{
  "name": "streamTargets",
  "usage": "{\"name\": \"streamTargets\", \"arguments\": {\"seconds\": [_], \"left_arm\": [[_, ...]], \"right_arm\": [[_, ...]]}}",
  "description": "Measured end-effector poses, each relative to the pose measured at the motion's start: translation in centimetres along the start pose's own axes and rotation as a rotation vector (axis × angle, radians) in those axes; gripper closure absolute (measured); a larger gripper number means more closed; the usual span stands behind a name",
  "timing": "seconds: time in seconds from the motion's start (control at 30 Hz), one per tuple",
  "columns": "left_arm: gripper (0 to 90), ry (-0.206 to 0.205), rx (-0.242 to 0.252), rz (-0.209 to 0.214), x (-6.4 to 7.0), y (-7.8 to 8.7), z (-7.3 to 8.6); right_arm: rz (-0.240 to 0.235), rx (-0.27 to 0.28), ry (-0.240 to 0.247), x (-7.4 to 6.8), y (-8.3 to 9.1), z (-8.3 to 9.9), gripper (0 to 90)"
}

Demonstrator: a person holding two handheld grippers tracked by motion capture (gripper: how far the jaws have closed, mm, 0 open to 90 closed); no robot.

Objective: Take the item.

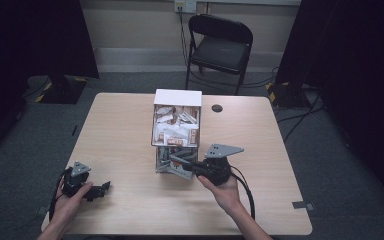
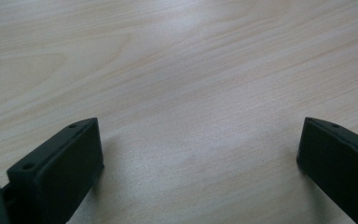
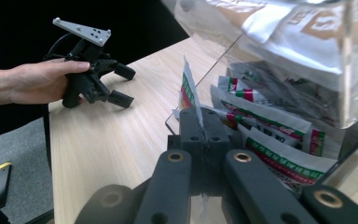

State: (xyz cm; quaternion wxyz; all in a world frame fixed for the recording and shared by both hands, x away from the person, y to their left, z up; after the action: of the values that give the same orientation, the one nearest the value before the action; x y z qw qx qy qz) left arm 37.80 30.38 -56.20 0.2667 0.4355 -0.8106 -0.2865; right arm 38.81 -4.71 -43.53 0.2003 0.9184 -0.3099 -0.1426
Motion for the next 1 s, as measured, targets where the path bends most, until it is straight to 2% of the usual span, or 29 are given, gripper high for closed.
{"name": "streamTargets", "arguments": {"seconds": [0.43,0.67,1.0], "left_arm": [[0.0,0.000,0.000,0.000,0.0,0.0,0.0],[0.0,0.000,0.000,0.000,0.0,0.0,0.0],[0.0,0.000,0.000,0.000,0.0,0.0,0.0]], "right_arm": [[0.000,-0.001,0.005,-0.6,1.4,0.0,90.0],[0.001,0.016,-0.028,0.0,2.8,-0.1,90.0],[0.035,0.030,-0.049,1.3,4.7,0.6,90.0]]}}
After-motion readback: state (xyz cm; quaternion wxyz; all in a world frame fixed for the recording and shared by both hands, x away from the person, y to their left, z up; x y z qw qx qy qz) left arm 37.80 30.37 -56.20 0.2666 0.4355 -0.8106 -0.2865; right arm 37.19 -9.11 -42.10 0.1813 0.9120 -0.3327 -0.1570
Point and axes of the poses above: each handheld gripper's, and its own axes: y roughly backward along the jaws, z roughly out of its underside, x roughly to its right, the point moved 7 cm from there along -y, roughly forward along the jaws, and after that the axes turned 11 degrees about z, right-handed, at the moved point
